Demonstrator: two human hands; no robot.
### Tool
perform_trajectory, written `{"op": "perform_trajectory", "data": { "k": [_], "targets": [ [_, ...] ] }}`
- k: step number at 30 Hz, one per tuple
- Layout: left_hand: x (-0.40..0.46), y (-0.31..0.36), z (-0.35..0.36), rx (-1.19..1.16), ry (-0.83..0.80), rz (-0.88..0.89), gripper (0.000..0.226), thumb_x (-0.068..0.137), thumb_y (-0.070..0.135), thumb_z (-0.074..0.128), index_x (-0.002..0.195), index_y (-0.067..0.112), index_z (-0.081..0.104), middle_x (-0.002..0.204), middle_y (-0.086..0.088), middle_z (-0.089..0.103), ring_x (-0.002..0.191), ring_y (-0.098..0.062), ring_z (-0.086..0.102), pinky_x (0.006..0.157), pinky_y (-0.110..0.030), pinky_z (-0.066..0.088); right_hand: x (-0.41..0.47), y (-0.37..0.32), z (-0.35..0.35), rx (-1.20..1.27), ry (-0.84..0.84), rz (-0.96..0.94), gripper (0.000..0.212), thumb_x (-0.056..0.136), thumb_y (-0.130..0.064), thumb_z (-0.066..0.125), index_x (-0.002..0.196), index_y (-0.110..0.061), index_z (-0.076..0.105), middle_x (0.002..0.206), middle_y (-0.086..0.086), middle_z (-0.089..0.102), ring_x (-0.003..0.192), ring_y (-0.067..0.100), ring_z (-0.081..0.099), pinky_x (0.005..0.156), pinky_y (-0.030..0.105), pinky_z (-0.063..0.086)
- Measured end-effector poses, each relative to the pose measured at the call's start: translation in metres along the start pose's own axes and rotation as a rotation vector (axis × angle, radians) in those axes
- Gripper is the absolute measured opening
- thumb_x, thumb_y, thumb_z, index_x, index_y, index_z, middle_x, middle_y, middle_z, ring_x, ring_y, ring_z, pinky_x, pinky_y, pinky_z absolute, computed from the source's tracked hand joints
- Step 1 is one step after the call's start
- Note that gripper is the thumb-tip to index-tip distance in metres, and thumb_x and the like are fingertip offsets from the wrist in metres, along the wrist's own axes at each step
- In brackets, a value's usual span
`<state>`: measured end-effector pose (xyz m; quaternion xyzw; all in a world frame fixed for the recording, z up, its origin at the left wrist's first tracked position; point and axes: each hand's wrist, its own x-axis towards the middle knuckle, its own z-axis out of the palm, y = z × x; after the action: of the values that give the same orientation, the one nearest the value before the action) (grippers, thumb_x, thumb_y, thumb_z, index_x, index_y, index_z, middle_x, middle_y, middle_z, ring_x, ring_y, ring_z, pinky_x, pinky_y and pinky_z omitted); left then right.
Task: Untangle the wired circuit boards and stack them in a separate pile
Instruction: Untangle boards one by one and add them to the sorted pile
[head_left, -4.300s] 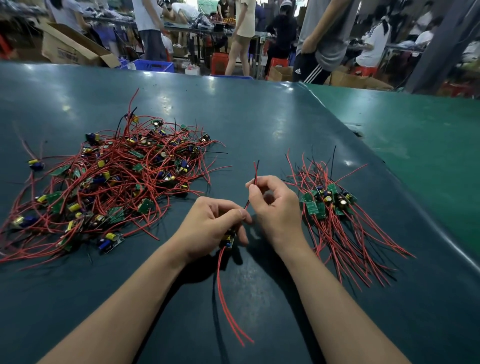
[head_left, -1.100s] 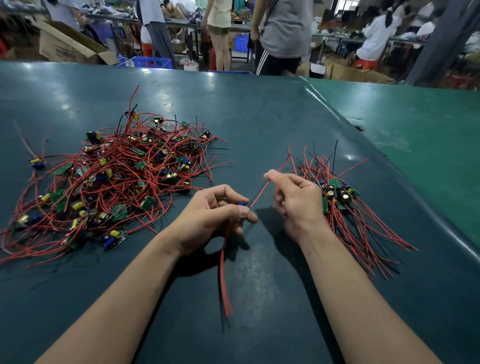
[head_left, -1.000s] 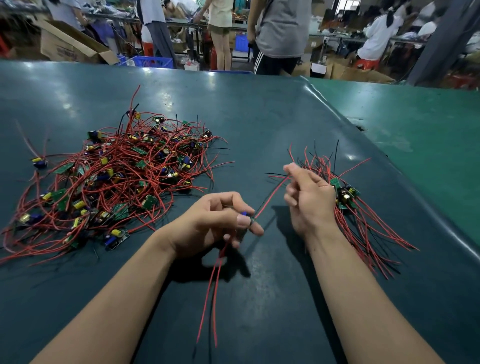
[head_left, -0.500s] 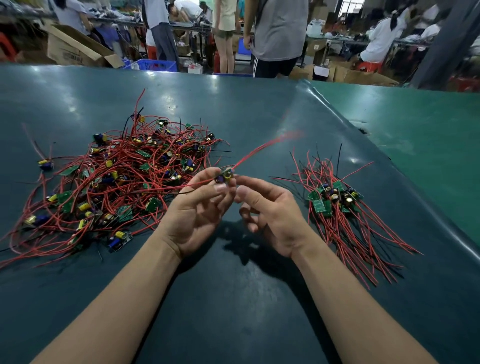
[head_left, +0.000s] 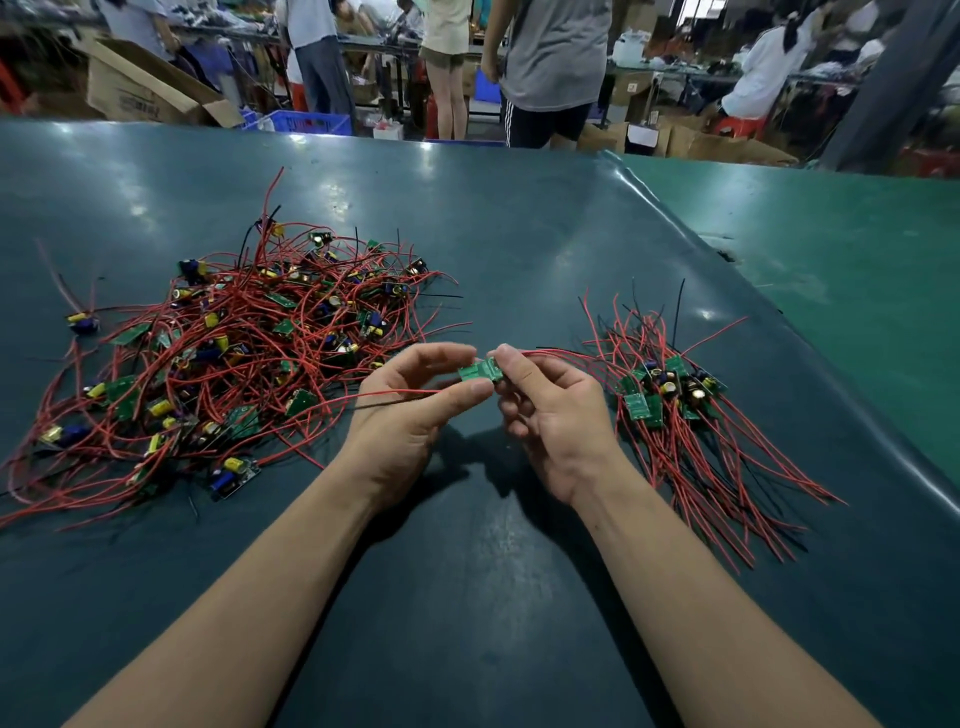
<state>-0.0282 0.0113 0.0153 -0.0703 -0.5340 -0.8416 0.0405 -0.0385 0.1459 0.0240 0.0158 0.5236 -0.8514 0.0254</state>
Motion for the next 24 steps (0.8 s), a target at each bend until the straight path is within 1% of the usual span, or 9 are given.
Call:
{"op": "perform_trajectory", "data": {
  "k": [2, 5, 8, 12, 15, 17, 20, 22, 24],
  "targets": [
    [-0.001, 0.000, 0.001, 0.161, 0.042, 0.061, 0.041, 0.060, 0.008, 0.079, 0.099, 0.011, 0.067, 0.085, 0.005, 0.074, 0.082, -0.009, 0.068, 0.076, -0.019, 0.052, 0.000, 0.001, 0.000, -0.009, 0.014, -0.021, 0.016, 0.088, -0.011, 0.069, 0.073, -0.010, 0.068, 0.055, 0.000, 0.058, 0.042, 0.007, 0.044, 0.035, 0.016, 0.030],
    [-0.006, 0.001, 0.006, 0.336, 0.047, 0.138, 0.030, 0.064, 0.008, 0.082, 0.092, 0.011, 0.071, 0.080, 0.006, 0.075, 0.073, -0.004, 0.069, 0.069, -0.014, 0.051, 0.001, 0.001, -0.001, -0.094, 0.010, -0.075, 0.017, 0.092, -0.014, 0.065, 0.077, -0.009, 0.069, 0.054, -0.003, 0.055, 0.041, 0.006, 0.045, 0.035, 0.017, 0.032],
    [-0.007, 0.000, 0.008, 0.381, 0.105, 0.171, 0.025, 0.069, -0.003, 0.082, 0.089, 0.009, 0.073, 0.075, 0.005, 0.075, 0.067, -0.003, 0.067, 0.065, -0.014, 0.051, 0.002, 0.001, -0.004, -0.217, 0.017, -0.146, 0.022, 0.096, -0.018, 0.062, 0.078, -0.014, 0.074, 0.053, -0.008, 0.052, 0.040, 0.005, 0.039, 0.036, 0.016, 0.027],
    [-0.008, -0.001, 0.010, 0.438, 0.153, 0.195, 0.026, 0.068, -0.003, 0.084, 0.091, 0.004, 0.075, 0.072, 0.005, 0.074, 0.065, -0.004, 0.066, 0.064, -0.015, 0.052, 0.007, 0.002, -0.009, -0.291, 0.067, -0.188, 0.028, 0.097, -0.017, 0.058, 0.074, -0.016, 0.075, 0.054, -0.009, 0.054, 0.038, 0.003, 0.032, 0.038, 0.014, 0.025],
    [-0.009, 0.000, 0.009, 0.500, 0.148, 0.229, 0.026, 0.067, -0.001, 0.085, 0.091, 0.003, 0.075, 0.076, 0.002, 0.075, 0.069, -0.006, 0.069, 0.068, -0.018, 0.055, 0.011, 0.003, -0.011, -0.340, 0.121, -0.187, 0.027, 0.096, -0.015, 0.058, 0.074, -0.018, 0.074, 0.057, -0.009, 0.057, 0.038, 0.002, 0.036, 0.040, 0.011, 0.028],
    [-0.009, 0.000, 0.010, 0.524, 0.137, 0.240, 0.026, 0.067, 0.000, 0.086, 0.090, 0.003, 0.076, 0.078, 0.000, 0.076, 0.070, -0.008, 0.070, 0.069, -0.019, 0.055, 0.013, 0.003, -0.013, -0.373, 0.166, -0.189, 0.024, 0.093, -0.011, 0.058, 0.077, -0.019, 0.073, 0.063, -0.011, 0.061, 0.040, 0.000, 0.042, 0.043, 0.010, 0.030],
    [-0.010, -0.001, 0.011, 0.536, 0.109, 0.242, 0.025, 0.066, -0.001, 0.086, 0.088, 0.004, 0.076, 0.076, 0.003, 0.075, 0.068, -0.005, 0.070, 0.067, -0.015, 0.052, 0.014, 0.001, -0.016, -0.447, 0.219, -0.192, 0.025, 0.089, -0.004, 0.055, 0.086, -0.022, 0.073, 0.079, -0.011, 0.070, 0.048, 0.002, 0.047, 0.051, 0.016, 0.038],
    [-0.010, -0.001, 0.012, 0.550, 0.088, 0.236, 0.025, 0.066, 0.001, 0.087, 0.088, 0.005, 0.076, 0.074, 0.003, 0.075, 0.067, -0.005, 0.069, 0.066, -0.014, 0.052, 0.012, -0.002, -0.017, -0.442, 0.203, -0.184, 0.029, 0.089, -0.003, 0.053, 0.094, -0.024, 0.072, 0.083, -0.008, 0.071, 0.047, 0.006, 0.051, 0.045, 0.016, 0.038],
    [-0.010, 0.000, 0.011, 0.536, 0.091, 0.214, 0.024, 0.066, 0.002, 0.087, 0.087, 0.007, 0.077, 0.072, 0.004, 0.074, 0.065, -0.003, 0.068, 0.065, -0.014, 0.051, 0.012, -0.005, -0.018, -0.358, 0.207, -0.151, 0.024, 0.091, -0.004, 0.054, 0.100, -0.020, 0.070, 0.086, -0.004, 0.074, 0.042, 0.007, 0.052, 0.036, 0.016, 0.033]
  ]
}}
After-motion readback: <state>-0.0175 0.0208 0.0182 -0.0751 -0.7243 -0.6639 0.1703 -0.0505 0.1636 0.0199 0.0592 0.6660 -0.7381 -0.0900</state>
